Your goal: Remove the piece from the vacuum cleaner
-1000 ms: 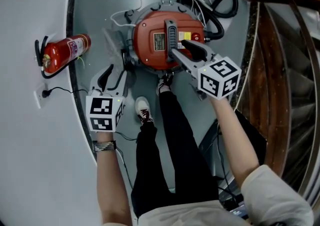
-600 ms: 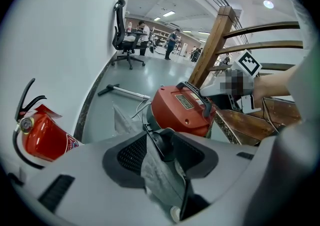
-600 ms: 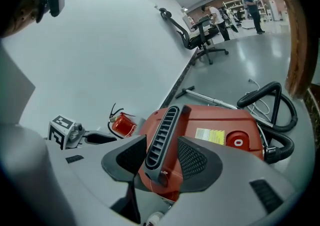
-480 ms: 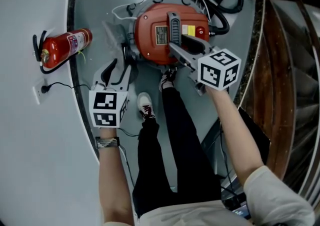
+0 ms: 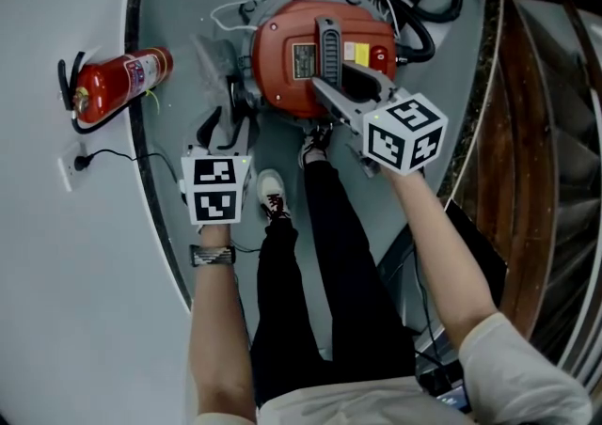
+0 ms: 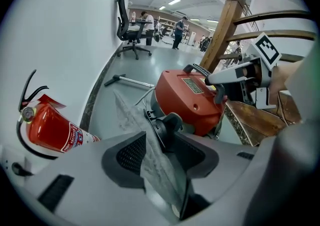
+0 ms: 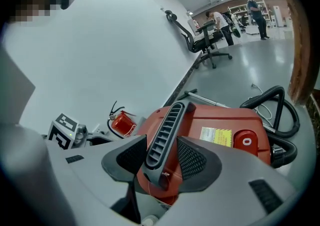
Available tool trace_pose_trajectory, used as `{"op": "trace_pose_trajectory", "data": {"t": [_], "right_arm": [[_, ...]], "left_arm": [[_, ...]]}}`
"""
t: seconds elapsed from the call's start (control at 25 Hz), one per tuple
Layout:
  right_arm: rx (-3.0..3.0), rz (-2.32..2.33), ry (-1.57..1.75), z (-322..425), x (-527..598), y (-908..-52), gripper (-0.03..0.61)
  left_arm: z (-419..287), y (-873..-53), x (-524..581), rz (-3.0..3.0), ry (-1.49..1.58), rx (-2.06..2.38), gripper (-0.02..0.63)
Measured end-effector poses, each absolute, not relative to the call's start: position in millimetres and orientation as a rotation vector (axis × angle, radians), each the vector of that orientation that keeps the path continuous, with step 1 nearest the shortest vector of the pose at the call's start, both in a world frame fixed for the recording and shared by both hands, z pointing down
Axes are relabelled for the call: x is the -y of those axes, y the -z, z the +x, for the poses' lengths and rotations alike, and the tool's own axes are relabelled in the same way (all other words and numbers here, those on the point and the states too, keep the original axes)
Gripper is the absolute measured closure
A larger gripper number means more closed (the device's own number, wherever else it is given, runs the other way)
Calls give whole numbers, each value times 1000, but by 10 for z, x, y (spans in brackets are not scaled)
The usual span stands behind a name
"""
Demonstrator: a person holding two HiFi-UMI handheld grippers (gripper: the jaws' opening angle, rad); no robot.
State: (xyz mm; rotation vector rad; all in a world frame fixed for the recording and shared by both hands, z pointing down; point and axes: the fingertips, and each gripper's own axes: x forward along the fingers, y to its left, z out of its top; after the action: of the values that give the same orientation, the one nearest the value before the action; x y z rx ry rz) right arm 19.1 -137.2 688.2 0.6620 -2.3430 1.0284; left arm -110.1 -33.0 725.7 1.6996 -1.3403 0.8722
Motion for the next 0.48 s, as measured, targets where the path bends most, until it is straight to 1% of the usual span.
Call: {"op": "trace_pose_trajectory", "data": {"t": [0.36, 0.48], "right_arm": [[2344, 651, -1069, 186, 1363, -6894, 390], [2354, 659, -1055, 187, 1368, -6891, 390]], "left_arm": [[-1141, -7402, 323, 1602, -865, 1399, 480], [-1153, -7444, 315, 1573, -889, 1402, 482]]}}
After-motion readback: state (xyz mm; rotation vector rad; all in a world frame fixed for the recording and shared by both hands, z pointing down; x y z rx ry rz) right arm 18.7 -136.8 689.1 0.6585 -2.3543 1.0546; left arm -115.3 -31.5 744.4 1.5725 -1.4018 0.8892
